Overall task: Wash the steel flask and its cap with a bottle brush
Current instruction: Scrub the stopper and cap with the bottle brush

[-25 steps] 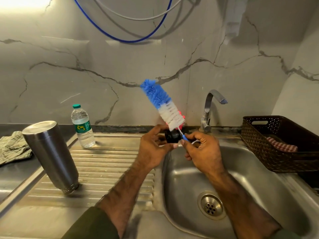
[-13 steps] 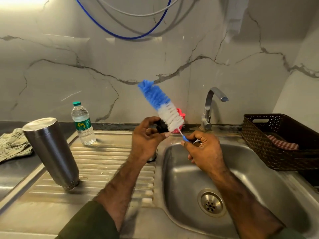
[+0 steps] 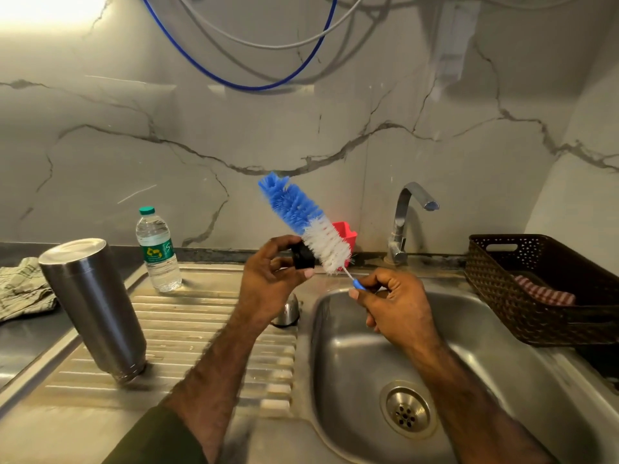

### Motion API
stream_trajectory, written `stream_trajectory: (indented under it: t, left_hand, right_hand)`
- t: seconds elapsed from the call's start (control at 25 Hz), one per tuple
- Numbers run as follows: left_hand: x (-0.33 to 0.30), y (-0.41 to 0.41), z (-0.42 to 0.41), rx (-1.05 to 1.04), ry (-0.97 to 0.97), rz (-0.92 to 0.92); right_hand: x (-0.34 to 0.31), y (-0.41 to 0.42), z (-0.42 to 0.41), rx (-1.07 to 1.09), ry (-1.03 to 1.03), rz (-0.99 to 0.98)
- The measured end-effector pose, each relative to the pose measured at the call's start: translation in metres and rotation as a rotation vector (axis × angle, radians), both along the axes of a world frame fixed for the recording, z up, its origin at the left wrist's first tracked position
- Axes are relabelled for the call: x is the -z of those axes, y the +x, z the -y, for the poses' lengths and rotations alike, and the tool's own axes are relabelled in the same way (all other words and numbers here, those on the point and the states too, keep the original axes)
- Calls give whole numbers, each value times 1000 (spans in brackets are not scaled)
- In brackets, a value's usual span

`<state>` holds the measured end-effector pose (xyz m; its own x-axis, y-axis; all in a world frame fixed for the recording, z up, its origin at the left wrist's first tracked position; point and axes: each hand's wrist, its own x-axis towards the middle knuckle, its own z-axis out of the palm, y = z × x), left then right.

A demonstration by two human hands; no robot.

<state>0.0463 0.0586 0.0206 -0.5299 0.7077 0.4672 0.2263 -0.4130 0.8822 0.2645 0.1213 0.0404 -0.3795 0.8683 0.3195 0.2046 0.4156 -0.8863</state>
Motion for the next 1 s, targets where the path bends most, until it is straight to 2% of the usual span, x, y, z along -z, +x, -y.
stream_trajectory:
  t: [0.2,0.4,0.6,0.72,0.8,0.92,1.0]
  left_hand:
    - [-4,-10,2,-141,45,53]
    - [1,1,-2,36,-6,-55]
    - [0,-14,2,-64,23,-66]
    - [2,-11,2,55,8,-109]
    - [3,-13,3,252,20,-20]
    - [4,-16,12,613,41,324]
    - [3,-16,15,677,21,443]
  right_hand:
    - [-1,1,0,-76,-49,92]
    - [0,5,-7,1,-45,38]
    - [2,7,-14,-63,-44,118]
    - [3,8,-16,-46,-54,101]
    - [2,12,-20,-46,-76,63]
    - [4,16,-26,-150,-190,-67]
    - [7,15,-28,-244,-266,-153]
